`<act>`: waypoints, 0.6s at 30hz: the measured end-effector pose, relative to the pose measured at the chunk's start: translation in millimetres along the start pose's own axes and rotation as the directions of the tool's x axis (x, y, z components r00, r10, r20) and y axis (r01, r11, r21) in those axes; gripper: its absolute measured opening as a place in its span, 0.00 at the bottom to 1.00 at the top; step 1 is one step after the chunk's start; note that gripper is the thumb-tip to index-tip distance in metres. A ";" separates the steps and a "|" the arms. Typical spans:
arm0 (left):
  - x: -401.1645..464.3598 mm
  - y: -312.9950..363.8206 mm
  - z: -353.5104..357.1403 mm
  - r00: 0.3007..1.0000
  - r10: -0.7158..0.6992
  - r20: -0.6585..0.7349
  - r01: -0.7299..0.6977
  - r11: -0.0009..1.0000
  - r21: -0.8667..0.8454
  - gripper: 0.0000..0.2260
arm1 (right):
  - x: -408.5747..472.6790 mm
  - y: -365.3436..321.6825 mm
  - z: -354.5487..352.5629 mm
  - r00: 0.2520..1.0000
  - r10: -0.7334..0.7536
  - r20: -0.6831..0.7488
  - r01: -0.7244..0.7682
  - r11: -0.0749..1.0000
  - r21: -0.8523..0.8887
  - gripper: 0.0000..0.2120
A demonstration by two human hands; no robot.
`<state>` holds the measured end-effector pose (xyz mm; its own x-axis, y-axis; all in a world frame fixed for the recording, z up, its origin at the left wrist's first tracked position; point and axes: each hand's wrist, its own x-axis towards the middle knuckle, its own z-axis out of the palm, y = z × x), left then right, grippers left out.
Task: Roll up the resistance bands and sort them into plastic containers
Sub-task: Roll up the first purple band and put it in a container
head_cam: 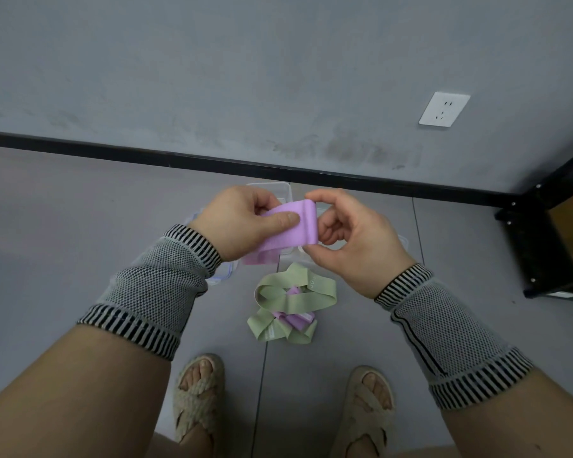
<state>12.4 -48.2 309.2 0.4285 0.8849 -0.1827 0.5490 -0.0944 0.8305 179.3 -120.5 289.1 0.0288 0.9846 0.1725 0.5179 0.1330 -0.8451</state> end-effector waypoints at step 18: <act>0.4 4.7 10.7 0.961 0.191 -0.199 -0.169 0.978 0.121 0.15 | 0.8 1.1 0.0 1.000 0.021 -0.013 -0.021 1.000 0.011 0.25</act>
<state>22.8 -53.2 307.4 0.3736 0.9234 0.0875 0.5514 -0.2970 0.7796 179.9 -119.5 288.3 0.0503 0.9856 0.1615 0.5078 0.1140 -0.8539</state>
